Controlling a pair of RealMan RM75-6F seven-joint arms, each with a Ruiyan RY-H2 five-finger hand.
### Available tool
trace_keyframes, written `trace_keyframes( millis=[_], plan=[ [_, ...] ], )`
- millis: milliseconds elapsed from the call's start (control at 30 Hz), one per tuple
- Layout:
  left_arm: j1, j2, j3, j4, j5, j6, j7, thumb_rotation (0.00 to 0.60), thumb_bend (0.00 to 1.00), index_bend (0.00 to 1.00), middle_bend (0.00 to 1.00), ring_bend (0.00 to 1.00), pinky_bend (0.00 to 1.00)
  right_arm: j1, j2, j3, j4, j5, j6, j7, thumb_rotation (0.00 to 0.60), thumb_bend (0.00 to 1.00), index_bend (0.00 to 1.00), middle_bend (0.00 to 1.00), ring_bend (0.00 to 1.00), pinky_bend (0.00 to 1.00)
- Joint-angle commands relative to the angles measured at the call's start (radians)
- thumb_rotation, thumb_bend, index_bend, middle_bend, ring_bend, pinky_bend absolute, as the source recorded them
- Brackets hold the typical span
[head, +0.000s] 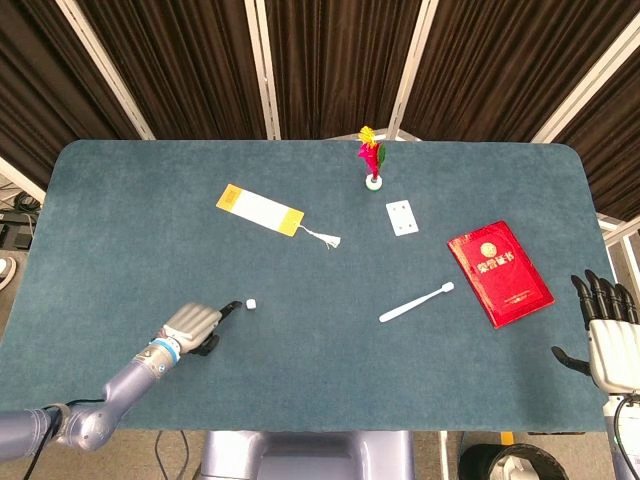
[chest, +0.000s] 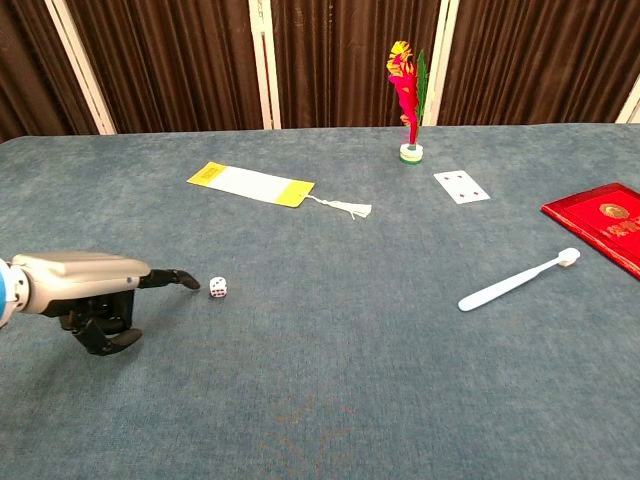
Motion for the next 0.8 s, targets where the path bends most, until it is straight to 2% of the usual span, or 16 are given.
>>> trace_keyframes(
  millis=[33, 200, 333, 400, 433, 467, 500, 533, 567, 633, 667, 800],
  plan=[
    [0.004, 0.016, 0.005, 0.005, -0.006, -0.002, -0.015, 0.6, 0.63, 0.0, 0.96, 0.96, 1.0, 0.0, 0.0, -0.001, -0.002, -0.001, 0.0, -0.003, 0.6, 0.0, 0.0, 0.0, 0.0, 0.0],
    [0.043, 0.066, -0.034, -0.02, 0.043, 0.044, -0.129, 0.6, 0.63, 0.0, 0.96, 0.96, 1.0, 0.002, -0.001, -0.003, -0.003, -0.005, -0.001, -0.008, 0.6, 0.0, 0.0, 0.0, 0.0, 0.0],
    [0.099, 0.143, -0.07, -0.07, 0.145, 0.131, -0.245, 0.6, 0.63, 0.01, 0.95, 0.95, 1.0, 0.002, -0.001, -0.004, -0.005, -0.007, 0.0, -0.008, 0.6, 0.0, 0.0, 0.0, 0.0, 0.0],
    [0.139, 0.184, -0.08, -0.09, 0.208, 0.214, -0.285, 0.6, 0.54, 0.01, 0.87, 0.87, 0.97, 0.003, 0.0, -0.005, -0.008, -0.011, 0.0, -0.007, 0.6, 0.0, 0.0, 0.0, 0.0, 0.0],
    [0.159, 0.199, -0.082, -0.097, 0.233, 0.257, -0.294, 0.6, 0.36, 0.01, 0.73, 0.73, 0.78, 0.003, 0.001, -0.006, -0.011, -0.014, 0.001, -0.006, 0.6, 0.0, 0.0, 0.0, 0.0, 0.0],
    [0.189, 0.216, -0.083, -0.103, 0.272, 0.326, -0.302, 0.6, 0.2, 0.0, 0.59, 0.58, 0.55, 0.003, 0.003, -0.008, -0.016, -0.02, 0.002, -0.004, 0.6, 0.0, 0.0, 0.0, 0.0, 0.0],
    [0.215, 0.224, -0.082, -0.106, 0.297, 0.38, -0.309, 0.6, 0.1, 0.0, 0.44, 0.44, 0.36, 0.004, 0.005, -0.009, -0.021, -0.026, 0.003, -0.002, 0.6, 0.0, 0.0, 0.0, 0.0, 0.0],
    [0.252, 0.235, -0.075, -0.114, 0.331, 0.448, -0.321, 0.6, 0.02, 0.0, 0.23, 0.23, 0.12, 0.004, 0.009, -0.011, -0.029, -0.037, 0.007, 0.002, 0.6, 0.0, 0.0, 0.0, 0.0, 0.0],
    [0.278, 0.245, -0.067, -0.119, 0.348, 0.488, -0.328, 0.6, 0.0, 0.0, 0.08, 0.08, 0.01, 0.004, 0.011, -0.013, -0.034, -0.044, 0.01, 0.004, 0.6, 0.0, 0.0, 0.0, 0.0, 0.0],
    [0.329, 0.263, -0.051, -0.124, 0.372, 0.567, -0.323, 0.6, 0.0, 0.0, 0.0, 0.0, 0.0, 0.003, 0.016, -0.017, -0.042, -0.059, 0.016, 0.007, 0.6, 0.0, 0.0, 0.0, 0.0, 0.0],
    [0.366, 0.272, -0.042, -0.128, 0.38, 0.624, -0.313, 0.6, 0.0, 0.0, 0.0, 0.0, 0.0, 0.003, 0.019, -0.019, -0.047, -0.066, 0.02, 0.008, 0.6, 0.0, 0.0, 0.0, 0.0, 0.0],
    [0.444, 0.293, -0.012, -0.142, 0.4, 0.713, -0.311, 0.6, 0.0, 0.0, 0.0, 0.0, 0.0, 0.006, 0.019, -0.02, -0.051, -0.084, 0.028, -0.006, 0.6, 0.0, 0.0, 0.0, 0.0, 0.0]
  ],
)
